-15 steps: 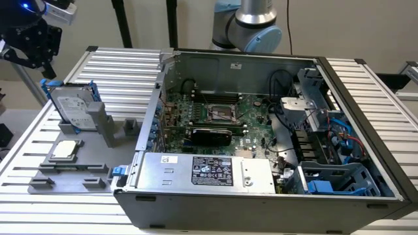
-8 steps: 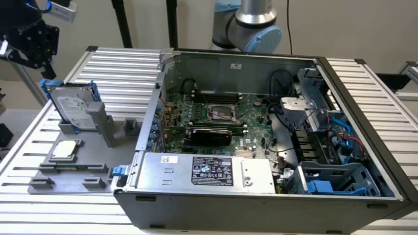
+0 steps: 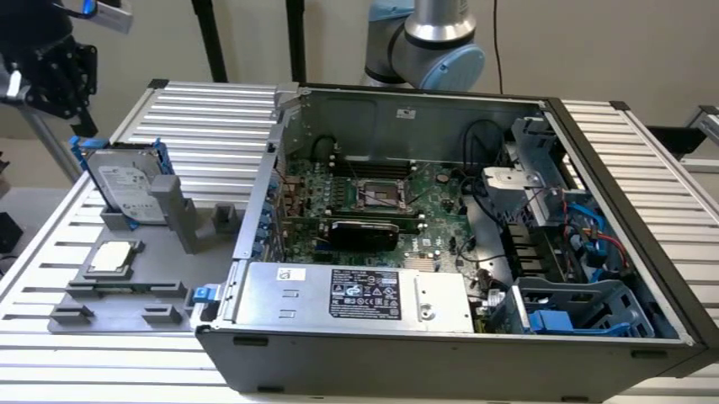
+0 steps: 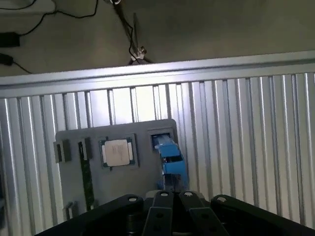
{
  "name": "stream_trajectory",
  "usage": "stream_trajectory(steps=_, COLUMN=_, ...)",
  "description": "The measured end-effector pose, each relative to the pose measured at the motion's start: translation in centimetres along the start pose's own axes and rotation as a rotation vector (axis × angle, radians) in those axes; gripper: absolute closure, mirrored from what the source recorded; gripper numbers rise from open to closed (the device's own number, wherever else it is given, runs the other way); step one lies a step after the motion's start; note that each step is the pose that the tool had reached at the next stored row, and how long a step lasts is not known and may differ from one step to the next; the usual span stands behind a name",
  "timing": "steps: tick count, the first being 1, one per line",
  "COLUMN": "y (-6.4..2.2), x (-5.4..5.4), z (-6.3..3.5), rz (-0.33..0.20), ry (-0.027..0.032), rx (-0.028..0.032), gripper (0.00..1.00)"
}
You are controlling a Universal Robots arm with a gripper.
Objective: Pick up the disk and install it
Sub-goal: 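Pick up the disk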
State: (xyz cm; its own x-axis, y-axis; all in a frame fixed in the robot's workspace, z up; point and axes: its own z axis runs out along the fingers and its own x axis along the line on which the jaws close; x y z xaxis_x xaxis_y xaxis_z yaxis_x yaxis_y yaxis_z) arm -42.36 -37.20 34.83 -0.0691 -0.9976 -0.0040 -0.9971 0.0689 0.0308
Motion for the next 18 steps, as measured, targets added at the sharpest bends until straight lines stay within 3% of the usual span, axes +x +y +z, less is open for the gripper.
stream_trajectory(steps=4, y=0.01, x=-0.03, z=0.08, rz=-0.065, ry=0.0018, rx=0.0046, gripper=1.0)
stream_trajectory(steps=9, y=0.03, x=-0.33, z=0.11, rz=-0.107, ry=0.0026, rx=0.0093, gripper=1.0)
stream_trajectory(steps=10, y=0.03, x=-0.37, z=0.11, rz=-0.11, ry=0.0027, rx=0.0094, gripper=0.0)
stream_trajectory(steps=18, y=0.12, x=-0.38, z=0.42, rz=-0.112, ry=0.0028, rx=0.0094, gripper=0.0)
